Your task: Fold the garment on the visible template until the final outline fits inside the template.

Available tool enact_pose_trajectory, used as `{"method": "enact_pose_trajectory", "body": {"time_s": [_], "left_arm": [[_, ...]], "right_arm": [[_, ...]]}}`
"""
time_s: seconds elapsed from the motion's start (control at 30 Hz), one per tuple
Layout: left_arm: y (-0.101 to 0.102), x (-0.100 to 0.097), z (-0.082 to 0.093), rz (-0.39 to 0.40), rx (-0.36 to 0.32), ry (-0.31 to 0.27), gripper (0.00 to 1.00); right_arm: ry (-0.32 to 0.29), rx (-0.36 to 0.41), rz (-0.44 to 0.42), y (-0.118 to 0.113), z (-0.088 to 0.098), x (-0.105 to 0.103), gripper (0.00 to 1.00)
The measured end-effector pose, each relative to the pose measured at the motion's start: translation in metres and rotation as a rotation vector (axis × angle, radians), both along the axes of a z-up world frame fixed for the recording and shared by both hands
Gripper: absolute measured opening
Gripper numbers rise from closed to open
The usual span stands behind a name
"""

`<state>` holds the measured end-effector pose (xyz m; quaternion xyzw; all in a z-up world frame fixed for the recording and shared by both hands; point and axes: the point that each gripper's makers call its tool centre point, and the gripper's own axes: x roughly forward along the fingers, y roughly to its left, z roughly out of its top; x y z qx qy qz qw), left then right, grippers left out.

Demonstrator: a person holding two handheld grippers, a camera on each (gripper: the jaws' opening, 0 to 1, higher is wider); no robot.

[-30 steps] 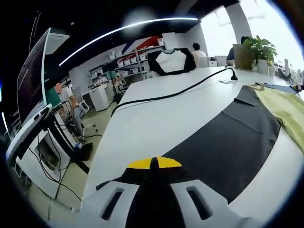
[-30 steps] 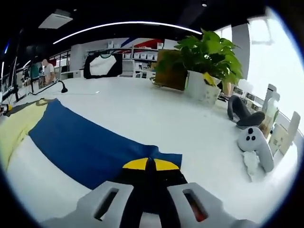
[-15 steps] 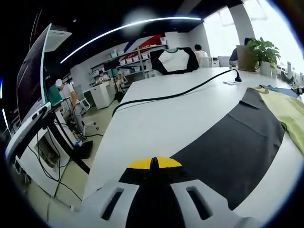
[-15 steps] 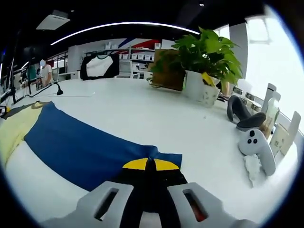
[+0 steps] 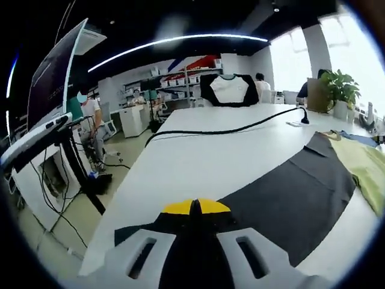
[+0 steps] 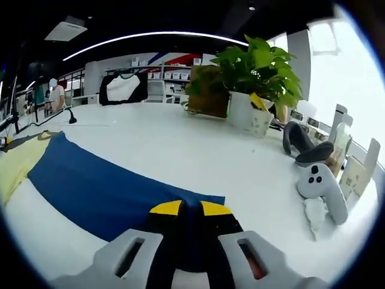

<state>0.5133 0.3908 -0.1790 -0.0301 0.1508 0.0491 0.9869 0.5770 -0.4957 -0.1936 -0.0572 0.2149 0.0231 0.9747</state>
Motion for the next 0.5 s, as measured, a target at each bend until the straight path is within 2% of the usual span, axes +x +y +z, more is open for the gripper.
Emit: {"method": "enact_pose_trajectory", "body": {"time_s": [0.07,0.1,0.13,0.17,0.2,0.23,0.27,0.3,0.37,0.4,0.5], "left_arm": [[0.005,-0.001,0.014,0.023,0.017,-0.073,0.01],[0.001,-0.002,0.022,0.02,-0.032,-0.106,0.01],[0.0,-0.002,0.026,0.019,-0.052,-0.121,0.01],[-0.001,-0.005,0.03,0.013,-0.036,-0.117,0.01],[-0.002,-0.006,0.034,0.004,-0.02,-0.123,0.01],[-0.004,-0.005,0.04,-0.024,0.024,-0.132,0.01],[-0.004,-0.005,0.042,-0.038,0.059,-0.132,0.01],[-0.002,-0.007,0.043,-0.035,0.091,-0.135,0.01],[-0.003,-0.011,0.042,-0.027,0.082,-0.121,0.01],[-0.006,-0.013,0.043,-0.037,0.079,-0.124,0.01],[-0.021,-0.022,0.055,-0.1,0.119,-0.161,0.04]], "right_arm": [[0.003,-0.029,0.017,0.002,0.0,0.001,0.04],[0.007,-0.039,0.007,0.001,0.001,0.0,0.04],[0.011,-0.041,-0.007,0.0,0.001,-0.001,0.05],[0.015,-0.027,-0.016,0.0,0.002,-0.002,0.06],[0.003,0.08,-0.028,0.008,0.008,-0.001,0.1],[-0.023,0.109,-0.014,0.013,0.015,0.001,0.12],[-0.066,0.108,0.012,0.019,0.028,0.005,0.14],[-0.075,0.079,0.019,0.02,0.033,0.005,0.14],[-0.086,0.032,0.018,0.023,0.046,0.006,0.16],[-0.094,0.033,0.021,0.024,0.051,0.007,0.19],[-0.114,0.033,0.037,0.03,0.067,0.005,0.24]]}}
